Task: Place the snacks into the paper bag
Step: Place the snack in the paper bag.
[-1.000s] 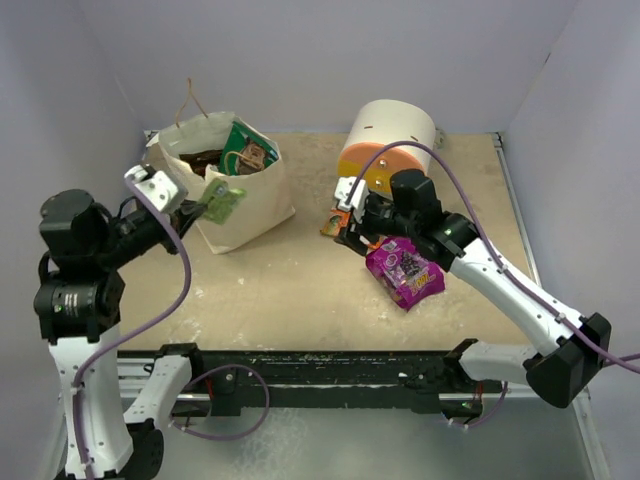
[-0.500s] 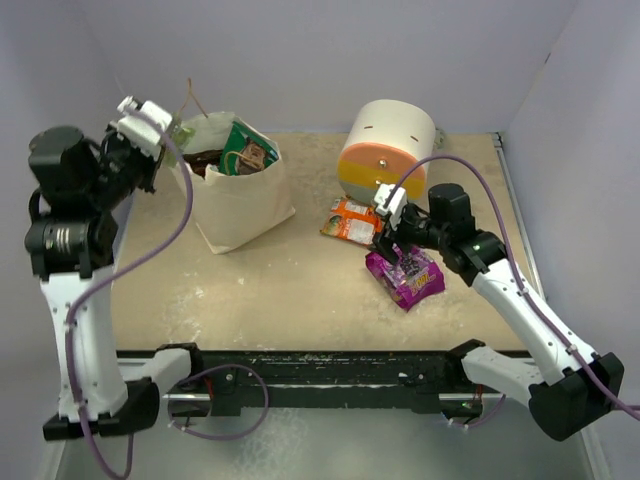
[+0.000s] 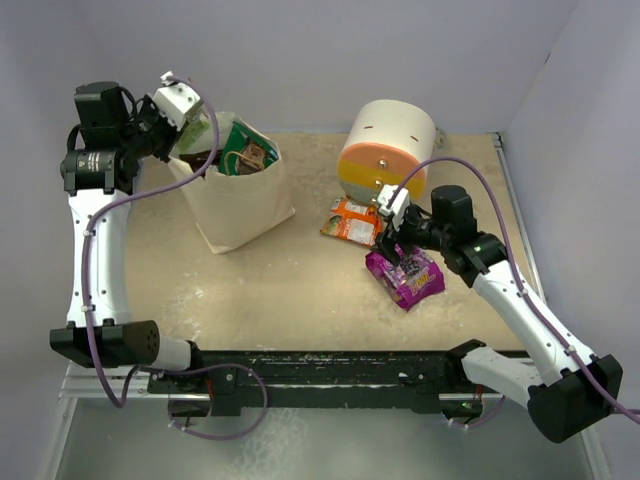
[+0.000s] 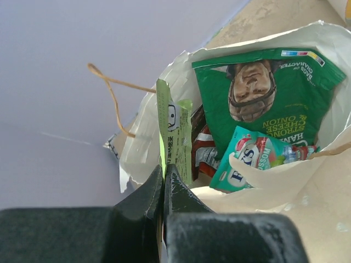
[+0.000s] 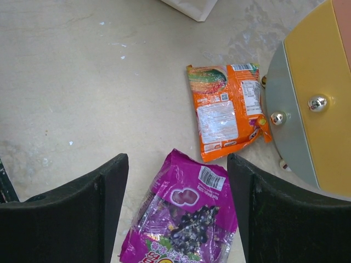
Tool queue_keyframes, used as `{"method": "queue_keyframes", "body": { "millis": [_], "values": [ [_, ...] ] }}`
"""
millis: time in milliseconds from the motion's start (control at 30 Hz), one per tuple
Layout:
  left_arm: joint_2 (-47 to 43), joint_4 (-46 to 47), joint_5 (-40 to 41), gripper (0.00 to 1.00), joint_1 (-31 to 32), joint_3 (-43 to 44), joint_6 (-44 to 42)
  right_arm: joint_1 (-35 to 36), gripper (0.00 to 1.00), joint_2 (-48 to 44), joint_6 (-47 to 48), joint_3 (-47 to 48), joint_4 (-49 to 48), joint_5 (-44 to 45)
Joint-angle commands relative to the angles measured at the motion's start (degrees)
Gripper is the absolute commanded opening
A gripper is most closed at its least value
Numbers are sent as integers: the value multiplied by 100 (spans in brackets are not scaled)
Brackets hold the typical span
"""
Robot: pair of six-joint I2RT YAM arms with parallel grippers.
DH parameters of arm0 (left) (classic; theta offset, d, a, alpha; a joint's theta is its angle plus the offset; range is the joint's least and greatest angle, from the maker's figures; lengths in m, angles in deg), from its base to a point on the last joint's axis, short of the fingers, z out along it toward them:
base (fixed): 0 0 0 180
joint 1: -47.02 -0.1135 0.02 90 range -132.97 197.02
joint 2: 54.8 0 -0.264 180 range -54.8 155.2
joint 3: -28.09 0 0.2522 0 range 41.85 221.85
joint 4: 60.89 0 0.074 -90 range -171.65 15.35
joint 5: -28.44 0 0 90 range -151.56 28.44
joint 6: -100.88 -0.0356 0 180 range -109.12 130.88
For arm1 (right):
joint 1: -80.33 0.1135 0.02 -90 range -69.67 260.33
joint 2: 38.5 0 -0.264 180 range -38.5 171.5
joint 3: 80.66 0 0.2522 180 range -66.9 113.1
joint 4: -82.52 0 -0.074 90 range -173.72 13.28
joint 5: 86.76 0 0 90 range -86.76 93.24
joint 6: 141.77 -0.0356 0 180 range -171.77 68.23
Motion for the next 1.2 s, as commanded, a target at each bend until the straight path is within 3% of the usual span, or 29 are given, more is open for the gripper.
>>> {"method": "queue_keyframes", "body": {
  "millis": [0, 233, 467, 900, 1167],
  "values": [
    [158, 306, -559, 0, 19, 300, -785, -50, 75, -94, 16, -25, -228, -81],
    [678, -16, -363, 0, 239, 369, -1232, -102, 75, -97, 36, -79, -274, -79],
    [1267, -849, -5, 3, 253, 765, -1123, -144, 76, -71, 32, -110, -282, -174],
    [1513, -2008, -88, 28, 253, 958, -285, -167, 76, -23, 96, -137, -344, -158],
    [1146, -1712, -165, 44, 253, 940, 45, -165, 77, -26, 114, -167, -360, -120]
  ]
}}
